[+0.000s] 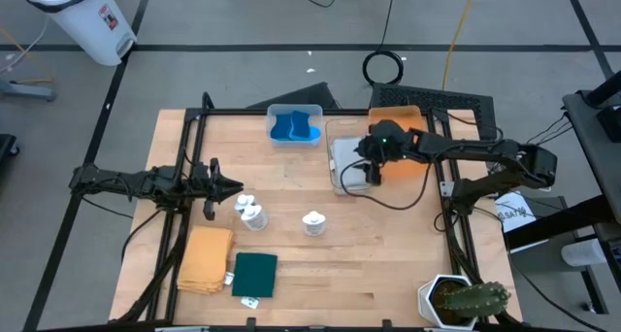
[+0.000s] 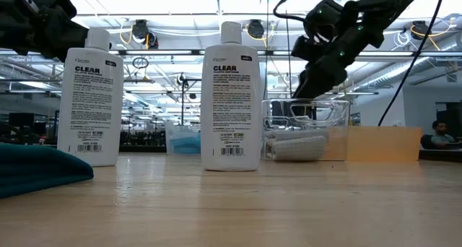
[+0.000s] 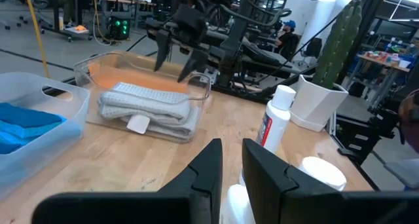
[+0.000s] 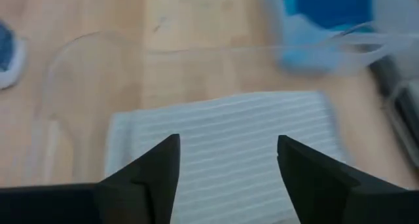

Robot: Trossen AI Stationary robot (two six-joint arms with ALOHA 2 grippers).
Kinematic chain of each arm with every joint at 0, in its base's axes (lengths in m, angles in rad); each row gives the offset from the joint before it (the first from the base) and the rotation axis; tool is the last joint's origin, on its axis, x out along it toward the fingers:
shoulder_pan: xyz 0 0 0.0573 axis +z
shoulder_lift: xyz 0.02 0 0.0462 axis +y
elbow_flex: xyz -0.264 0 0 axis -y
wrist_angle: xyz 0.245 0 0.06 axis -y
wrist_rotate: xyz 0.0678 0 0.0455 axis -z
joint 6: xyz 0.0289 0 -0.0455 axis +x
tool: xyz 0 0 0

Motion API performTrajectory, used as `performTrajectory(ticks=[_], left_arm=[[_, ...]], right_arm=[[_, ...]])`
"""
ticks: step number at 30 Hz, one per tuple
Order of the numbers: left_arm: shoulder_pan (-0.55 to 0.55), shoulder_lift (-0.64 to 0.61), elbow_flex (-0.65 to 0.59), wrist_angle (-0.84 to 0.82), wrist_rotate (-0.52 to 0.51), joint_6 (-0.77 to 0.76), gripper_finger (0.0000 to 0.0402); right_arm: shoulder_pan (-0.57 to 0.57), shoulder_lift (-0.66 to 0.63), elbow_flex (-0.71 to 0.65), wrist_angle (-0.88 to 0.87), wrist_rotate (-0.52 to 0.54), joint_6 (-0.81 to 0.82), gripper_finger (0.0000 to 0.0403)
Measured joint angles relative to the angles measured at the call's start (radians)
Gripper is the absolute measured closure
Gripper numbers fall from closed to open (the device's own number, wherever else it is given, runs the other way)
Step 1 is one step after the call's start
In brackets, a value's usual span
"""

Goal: Pick & Place Kitchen Items
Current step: Put the yellow towel into the transparent bin

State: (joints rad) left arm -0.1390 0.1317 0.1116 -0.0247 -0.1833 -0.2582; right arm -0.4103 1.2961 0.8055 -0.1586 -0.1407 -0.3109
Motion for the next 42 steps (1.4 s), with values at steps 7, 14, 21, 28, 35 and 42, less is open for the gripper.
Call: performTrajectory(ticks=[7, 14, 21, 28, 35, 42], left_arm=[[0.0, 0.0, 0.0, 0.0, 0.0, 0.0, 0.0339], [0.0, 0.0, 0.0, -0.001, 0.0, 0.0, 0.0339], [0.0, 0.0, 0.0, -0.001, 0.0, 0.0, 0.0339], [0.0, 0.0, 0.0, -0.001, 0.0, 0.0, 0.0339], [0.0, 0.0, 0.0, 0.004, 0.0, -0.008, 0.0339], [0.0, 0.0, 0.0, 0.063, -0.001, -0.014, 0.0339]], right_arm=[[0.0, -0.097, 0.001, 0.037, 0.01, 0.012, 0.0202], [0.0, -0.295, 0.0, -0.056, 0.01, 0.065, 0.0212], [0.0, -0.454, 0.0, -0.214, 0.01, 0.146, 0.022], [0.0, -0.608, -0.075, -0.242, 0.01, 0.177, 0.023], [0.0, -0.737, -0.202, -0.113, 0.009, 0.199, 0.0234], [0.0, -0.782, -0.233, -0.032, 0.009, 0.199, 0.0234]])
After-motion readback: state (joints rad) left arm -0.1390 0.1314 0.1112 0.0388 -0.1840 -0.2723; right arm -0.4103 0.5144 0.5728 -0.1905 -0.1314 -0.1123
